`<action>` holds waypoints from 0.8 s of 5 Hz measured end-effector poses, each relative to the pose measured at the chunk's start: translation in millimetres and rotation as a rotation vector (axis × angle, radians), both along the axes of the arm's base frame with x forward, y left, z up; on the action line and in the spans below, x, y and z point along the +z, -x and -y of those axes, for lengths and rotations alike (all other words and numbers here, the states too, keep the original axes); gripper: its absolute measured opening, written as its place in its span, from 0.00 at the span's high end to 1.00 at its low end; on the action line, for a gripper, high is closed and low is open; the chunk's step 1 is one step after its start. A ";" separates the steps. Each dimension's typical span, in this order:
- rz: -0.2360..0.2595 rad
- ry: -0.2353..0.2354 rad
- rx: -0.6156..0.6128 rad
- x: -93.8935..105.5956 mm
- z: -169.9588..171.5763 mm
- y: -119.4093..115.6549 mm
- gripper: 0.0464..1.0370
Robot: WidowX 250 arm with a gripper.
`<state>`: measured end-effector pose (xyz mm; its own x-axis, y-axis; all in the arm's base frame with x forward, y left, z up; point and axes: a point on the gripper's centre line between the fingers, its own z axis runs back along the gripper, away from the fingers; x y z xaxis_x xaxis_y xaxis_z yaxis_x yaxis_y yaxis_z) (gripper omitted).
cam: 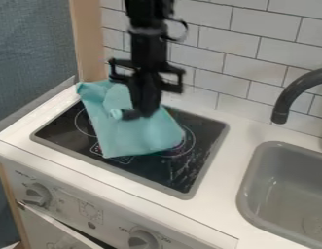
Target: Fold the cloth from left to right
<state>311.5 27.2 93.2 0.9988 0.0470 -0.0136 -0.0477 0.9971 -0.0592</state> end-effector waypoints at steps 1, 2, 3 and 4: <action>-0.027 0.015 0.043 -9.4 -17.2 -20.6 0.98; -0.037 0.010 0.119 -18.4 -41.5 -39.6 0.98; -0.048 0.008 0.165 -28.1 -56.5 -56.1 0.98; -0.067 -0.006 0.190 -39.9 -65.2 -68.0 0.95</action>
